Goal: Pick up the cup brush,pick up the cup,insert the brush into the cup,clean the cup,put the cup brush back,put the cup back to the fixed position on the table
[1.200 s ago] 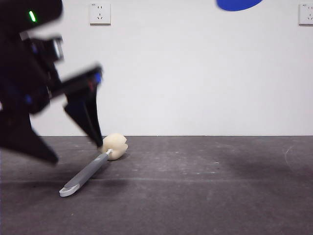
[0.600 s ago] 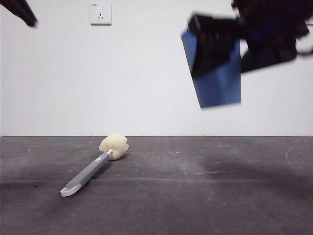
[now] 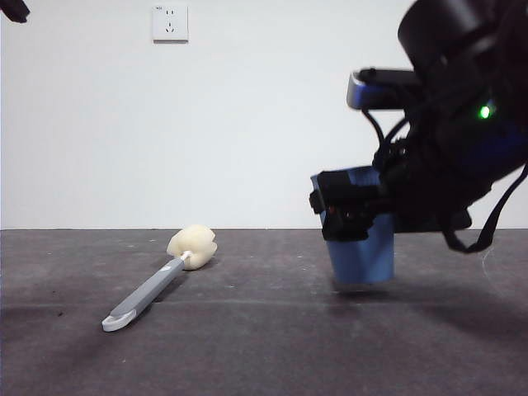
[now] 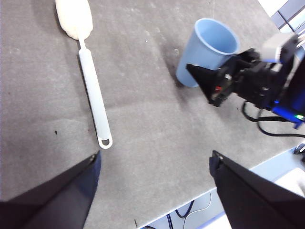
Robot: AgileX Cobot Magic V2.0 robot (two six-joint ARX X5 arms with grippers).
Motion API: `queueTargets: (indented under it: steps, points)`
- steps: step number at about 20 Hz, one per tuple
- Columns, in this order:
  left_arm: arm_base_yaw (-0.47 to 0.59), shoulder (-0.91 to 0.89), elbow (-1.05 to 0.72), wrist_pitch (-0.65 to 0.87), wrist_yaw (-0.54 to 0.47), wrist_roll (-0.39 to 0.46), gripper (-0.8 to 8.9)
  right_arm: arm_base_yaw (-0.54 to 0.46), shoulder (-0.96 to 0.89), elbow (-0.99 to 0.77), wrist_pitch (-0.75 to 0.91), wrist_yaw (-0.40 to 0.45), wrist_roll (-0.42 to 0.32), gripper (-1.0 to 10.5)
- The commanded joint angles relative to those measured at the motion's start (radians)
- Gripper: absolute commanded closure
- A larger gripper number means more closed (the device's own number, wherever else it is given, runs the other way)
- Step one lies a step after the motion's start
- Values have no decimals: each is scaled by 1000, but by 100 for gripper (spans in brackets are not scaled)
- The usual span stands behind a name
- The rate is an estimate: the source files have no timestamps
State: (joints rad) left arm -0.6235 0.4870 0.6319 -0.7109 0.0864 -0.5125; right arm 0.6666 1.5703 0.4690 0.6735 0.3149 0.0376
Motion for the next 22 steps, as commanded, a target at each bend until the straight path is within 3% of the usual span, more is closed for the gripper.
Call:
queueTargets:
  steps: [1,12,16,21,22]
  points:
    - [2,-2,-6,3,0,18,431,-24,37,-6,75,-37,17,959]
    - [2,-2,-6,5,-13,45,432,-102,119,-6,75,-182,22,958]
    - [2,-2,-6,5,-14,45,431,-102,117,-6,-19,-183,34,709]
    - [2,-2,-6,3,-14,45,432,-101,68,-6,-88,-184,43,673]
    - [2,-2,-6,3,-14,45,432,-101,52,-6,-96,-184,44,620]
